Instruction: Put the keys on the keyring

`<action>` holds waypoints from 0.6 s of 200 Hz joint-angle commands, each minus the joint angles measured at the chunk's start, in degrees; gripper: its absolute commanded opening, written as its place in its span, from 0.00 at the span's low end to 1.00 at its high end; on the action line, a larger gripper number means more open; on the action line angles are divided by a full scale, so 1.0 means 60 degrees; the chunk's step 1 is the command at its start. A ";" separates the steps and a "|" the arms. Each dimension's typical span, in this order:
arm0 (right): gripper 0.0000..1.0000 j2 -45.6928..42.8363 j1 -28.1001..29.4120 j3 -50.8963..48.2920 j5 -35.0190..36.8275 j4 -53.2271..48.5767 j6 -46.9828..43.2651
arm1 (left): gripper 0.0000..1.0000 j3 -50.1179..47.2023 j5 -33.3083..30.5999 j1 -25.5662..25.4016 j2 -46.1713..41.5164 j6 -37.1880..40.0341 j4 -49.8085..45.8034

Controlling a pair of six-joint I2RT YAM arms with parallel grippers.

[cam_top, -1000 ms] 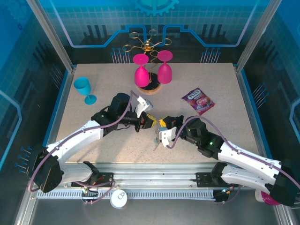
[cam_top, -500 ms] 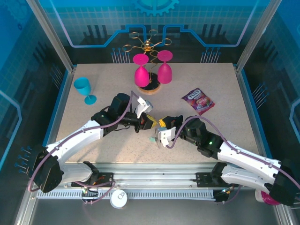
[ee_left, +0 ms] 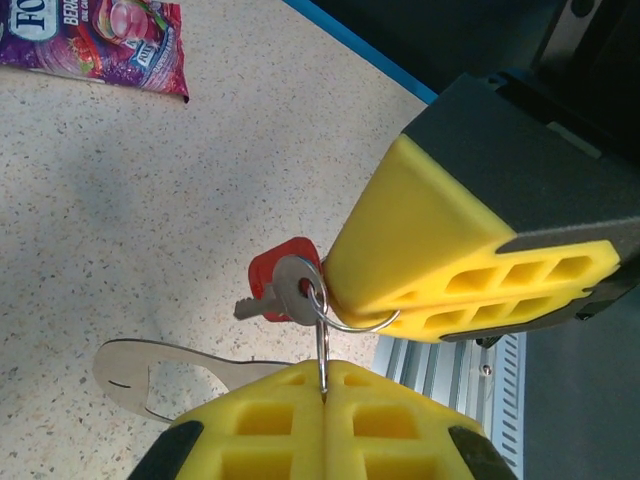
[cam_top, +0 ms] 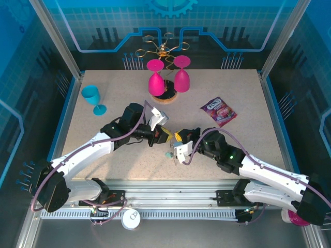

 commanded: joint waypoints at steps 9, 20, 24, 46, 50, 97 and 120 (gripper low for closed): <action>0.00 0.0227 0.0315 0.0217 -0.0097 -0.0495 -0.0512 | 0.00 0.0530 0.0260 0.0069 -0.0144 -0.0195 0.0374; 0.00 0.0276 0.0353 0.0230 -0.0053 -0.0577 -0.0593 | 0.00 0.0516 0.0262 0.0080 -0.0190 -0.0265 0.0448; 0.00 0.0292 0.0366 0.0231 -0.0044 -0.0627 -0.0623 | 0.00 0.0516 0.0272 0.0089 -0.0195 -0.0300 0.0471; 0.00 0.0407 0.0476 0.0274 -0.0017 -0.0863 -0.0711 | 0.00 0.0496 0.0304 0.0115 -0.0293 -0.0377 0.0592; 0.00 0.0416 0.0476 0.0274 -0.0022 -0.0877 -0.0669 | 0.00 0.0488 0.0315 0.0126 -0.0302 -0.0379 0.0595; 0.00 0.0201 0.0350 0.0289 -0.0130 -0.1378 0.0026 | 0.00 0.0356 0.0372 0.0176 -0.0561 -0.0385 0.0801; 0.00 0.0087 0.0290 0.0333 -0.0526 -0.1660 0.0487 | 0.00 0.0257 0.0425 0.0203 -0.0641 -0.0501 0.1065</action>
